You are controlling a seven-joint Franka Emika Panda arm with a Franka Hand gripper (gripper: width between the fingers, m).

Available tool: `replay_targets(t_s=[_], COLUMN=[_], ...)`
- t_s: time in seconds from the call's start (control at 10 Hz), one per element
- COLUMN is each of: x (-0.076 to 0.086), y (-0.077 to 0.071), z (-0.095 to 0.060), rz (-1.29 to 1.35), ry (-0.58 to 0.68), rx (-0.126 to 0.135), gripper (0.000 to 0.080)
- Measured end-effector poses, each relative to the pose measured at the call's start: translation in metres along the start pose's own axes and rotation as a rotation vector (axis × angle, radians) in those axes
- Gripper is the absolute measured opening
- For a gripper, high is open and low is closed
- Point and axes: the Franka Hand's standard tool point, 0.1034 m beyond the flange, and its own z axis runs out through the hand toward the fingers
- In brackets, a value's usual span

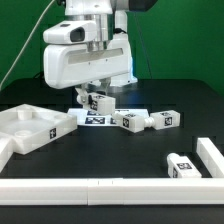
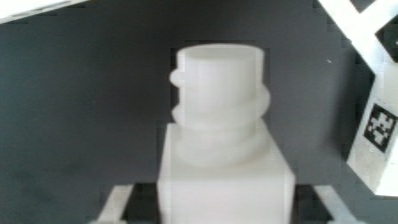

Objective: Assemble one leg

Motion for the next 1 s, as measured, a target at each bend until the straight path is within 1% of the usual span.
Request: replay_targets(t_s=[0.1,0.2,0.3,0.4,0.5,0.6,0.9,1.0], x=[-0.016,-0.038,-0.051,-0.062,-0.068,-0.07,-0.07,-0.07], y=[-0.017,-0.038,-0.042,-0.046,-0.051,-0.054,-0.052,-0.052], z=[0.006,0.016,0.027,0.042,0.052,0.059,0.06,0.06], rz=[0.089,0.124,0.128,0.147,0.156,0.155,0.15,0.151], ry=[-0.003,-0.025,-0.021,-0.034,-0.046,-0.048,-0.042,-0.042], rx=[-0.007,0.011,-0.003,0.011,0.026,0.027,0.019,0.019], gripper=[0.0285,0.0285,0.0285,0.0285,0.0285,0.0285,0.0285,0.0304])
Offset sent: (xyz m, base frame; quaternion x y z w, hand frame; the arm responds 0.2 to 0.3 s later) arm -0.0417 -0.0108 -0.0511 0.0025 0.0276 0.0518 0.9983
